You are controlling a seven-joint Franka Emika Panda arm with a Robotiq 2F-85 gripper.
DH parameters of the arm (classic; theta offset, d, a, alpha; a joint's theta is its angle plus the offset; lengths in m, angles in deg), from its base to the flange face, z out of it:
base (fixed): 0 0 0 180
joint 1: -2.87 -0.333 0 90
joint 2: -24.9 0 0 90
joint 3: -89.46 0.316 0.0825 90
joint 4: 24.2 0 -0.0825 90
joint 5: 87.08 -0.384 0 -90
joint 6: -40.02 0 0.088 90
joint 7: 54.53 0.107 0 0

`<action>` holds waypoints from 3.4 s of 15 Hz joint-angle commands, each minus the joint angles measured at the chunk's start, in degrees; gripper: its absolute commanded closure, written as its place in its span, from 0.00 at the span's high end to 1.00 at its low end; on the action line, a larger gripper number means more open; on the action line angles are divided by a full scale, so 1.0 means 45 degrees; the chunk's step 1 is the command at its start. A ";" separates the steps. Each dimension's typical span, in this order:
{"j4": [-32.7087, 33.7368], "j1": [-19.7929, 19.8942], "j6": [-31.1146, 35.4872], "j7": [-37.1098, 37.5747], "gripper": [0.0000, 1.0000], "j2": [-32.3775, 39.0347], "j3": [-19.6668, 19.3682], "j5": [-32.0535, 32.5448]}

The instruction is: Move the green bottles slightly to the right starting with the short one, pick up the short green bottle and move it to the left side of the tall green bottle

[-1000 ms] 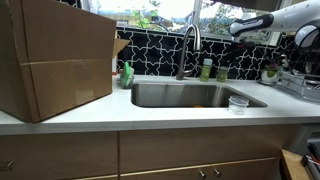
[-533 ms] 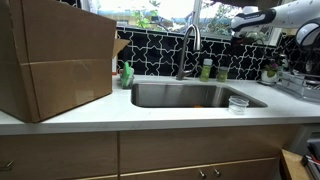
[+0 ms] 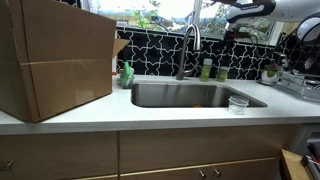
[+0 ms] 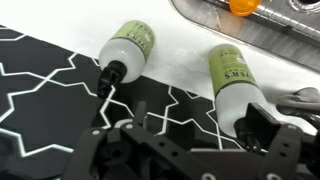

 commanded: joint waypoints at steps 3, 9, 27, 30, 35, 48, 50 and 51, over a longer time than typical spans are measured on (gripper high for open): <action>0.0442 -0.0141 0.0256 0.0293 1.00 0.0821 0.0370 -0.0309; 0.0452 -0.0041 0.0303 0.0071 1.00 0.1100 0.0809 -0.0636; 0.0538 0.0319 0.1511 -0.0883 0.46 0.1678 0.1550 -0.0928; 0.0419 0.0468 0.1466 -0.0771 0.43 0.1599 0.1378 -0.0786; 0.0321 0.0976 0.1453 -0.0699 0.43 0.1578 0.1313 -0.0830; -0.0118 0.1239 0.0882 -0.0391 1.00 0.0397 0.1267 -0.0774; -0.0152 0.1341 0.0529 -0.0311 1.00 0.0042 0.1172 -0.0708; -0.0154 0.1390 0.0407 -0.0209 1.00 -0.0111 0.1063 -0.0640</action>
